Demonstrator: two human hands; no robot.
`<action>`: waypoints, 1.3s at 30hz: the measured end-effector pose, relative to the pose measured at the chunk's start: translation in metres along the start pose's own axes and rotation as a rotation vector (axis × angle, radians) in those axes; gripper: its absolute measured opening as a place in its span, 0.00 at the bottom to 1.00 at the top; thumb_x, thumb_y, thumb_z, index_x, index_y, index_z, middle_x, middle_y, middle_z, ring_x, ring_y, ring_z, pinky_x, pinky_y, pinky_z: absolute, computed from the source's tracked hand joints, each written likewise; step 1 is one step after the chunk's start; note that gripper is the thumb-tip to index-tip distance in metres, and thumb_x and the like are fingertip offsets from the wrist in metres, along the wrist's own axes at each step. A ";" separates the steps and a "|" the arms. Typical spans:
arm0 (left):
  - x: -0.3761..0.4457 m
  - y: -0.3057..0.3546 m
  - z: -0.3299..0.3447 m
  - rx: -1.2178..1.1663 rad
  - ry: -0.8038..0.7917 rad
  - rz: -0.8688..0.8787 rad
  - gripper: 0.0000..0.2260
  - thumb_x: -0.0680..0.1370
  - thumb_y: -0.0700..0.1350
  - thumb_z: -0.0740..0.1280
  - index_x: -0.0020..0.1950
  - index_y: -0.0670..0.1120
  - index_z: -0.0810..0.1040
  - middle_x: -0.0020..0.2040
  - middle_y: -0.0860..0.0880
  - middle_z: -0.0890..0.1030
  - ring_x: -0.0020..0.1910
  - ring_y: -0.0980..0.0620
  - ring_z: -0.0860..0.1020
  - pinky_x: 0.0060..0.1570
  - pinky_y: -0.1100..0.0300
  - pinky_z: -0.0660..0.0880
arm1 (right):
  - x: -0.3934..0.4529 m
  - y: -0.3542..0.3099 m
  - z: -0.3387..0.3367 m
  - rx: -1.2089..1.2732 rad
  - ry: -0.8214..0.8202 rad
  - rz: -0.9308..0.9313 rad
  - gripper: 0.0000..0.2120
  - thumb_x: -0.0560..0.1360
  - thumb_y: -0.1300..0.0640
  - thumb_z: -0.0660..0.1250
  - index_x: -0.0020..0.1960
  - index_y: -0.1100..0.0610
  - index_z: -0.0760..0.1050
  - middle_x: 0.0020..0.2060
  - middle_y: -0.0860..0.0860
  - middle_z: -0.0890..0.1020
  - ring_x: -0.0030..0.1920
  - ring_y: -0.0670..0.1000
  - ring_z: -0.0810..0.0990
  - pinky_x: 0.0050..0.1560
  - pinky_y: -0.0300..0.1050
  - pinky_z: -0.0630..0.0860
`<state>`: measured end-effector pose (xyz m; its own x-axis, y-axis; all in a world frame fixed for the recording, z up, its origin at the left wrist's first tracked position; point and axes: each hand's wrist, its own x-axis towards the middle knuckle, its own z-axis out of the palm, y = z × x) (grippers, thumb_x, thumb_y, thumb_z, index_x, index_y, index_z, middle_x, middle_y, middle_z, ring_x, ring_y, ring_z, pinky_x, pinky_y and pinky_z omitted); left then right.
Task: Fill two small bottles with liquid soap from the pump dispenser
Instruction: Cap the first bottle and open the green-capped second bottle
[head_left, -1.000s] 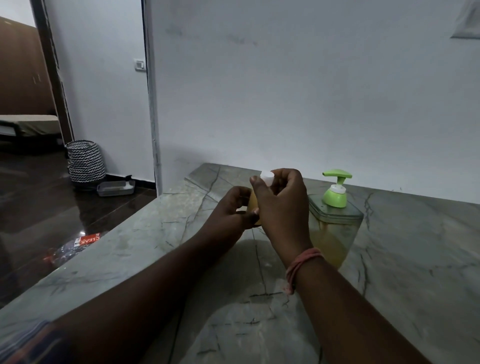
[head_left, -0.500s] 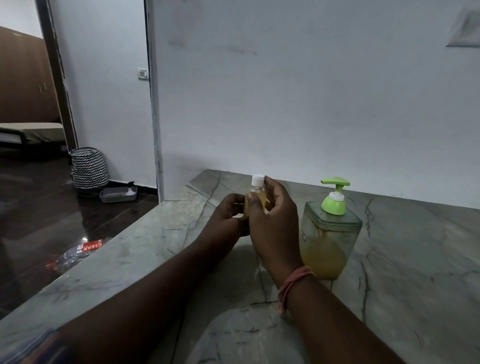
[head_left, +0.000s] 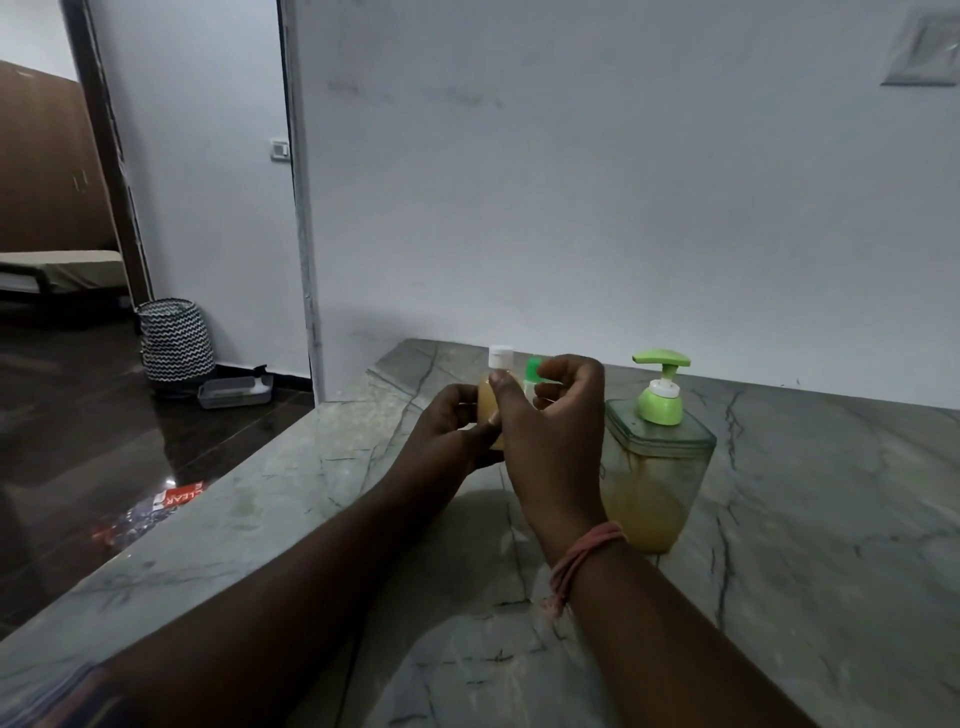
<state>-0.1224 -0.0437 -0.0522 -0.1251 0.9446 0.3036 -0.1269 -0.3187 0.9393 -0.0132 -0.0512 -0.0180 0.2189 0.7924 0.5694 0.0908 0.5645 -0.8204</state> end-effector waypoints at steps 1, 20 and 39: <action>0.000 0.000 0.000 -0.001 -0.004 0.003 0.12 0.82 0.31 0.65 0.59 0.47 0.75 0.57 0.41 0.81 0.46 0.53 0.87 0.40 0.61 0.82 | 0.000 0.000 0.000 0.005 -0.009 0.022 0.17 0.70 0.49 0.72 0.55 0.47 0.69 0.51 0.45 0.75 0.51 0.44 0.74 0.52 0.49 0.77; -0.008 -0.002 0.003 -0.096 -0.296 -0.064 0.12 0.86 0.37 0.56 0.65 0.41 0.76 0.49 0.48 0.88 0.50 0.49 0.86 0.48 0.56 0.83 | 0.012 0.003 -0.010 0.141 -0.193 0.080 0.12 0.79 0.50 0.63 0.60 0.48 0.77 0.52 0.39 0.80 0.52 0.33 0.76 0.44 0.22 0.70; -0.007 0.001 -0.002 0.440 0.061 0.218 0.18 0.78 0.30 0.71 0.56 0.53 0.82 0.54 0.52 0.86 0.50 0.60 0.84 0.49 0.61 0.82 | 0.005 0.002 0.009 -0.181 -0.130 -0.013 0.07 0.79 0.56 0.63 0.56 0.52 0.75 0.47 0.45 0.80 0.48 0.41 0.76 0.42 0.23 0.67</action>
<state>-0.1234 -0.0505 -0.0539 -0.1614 0.8492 0.5028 0.3341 -0.4324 0.8375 -0.0205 -0.0442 -0.0160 0.0903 0.8152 0.5721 0.2678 0.5334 -0.8023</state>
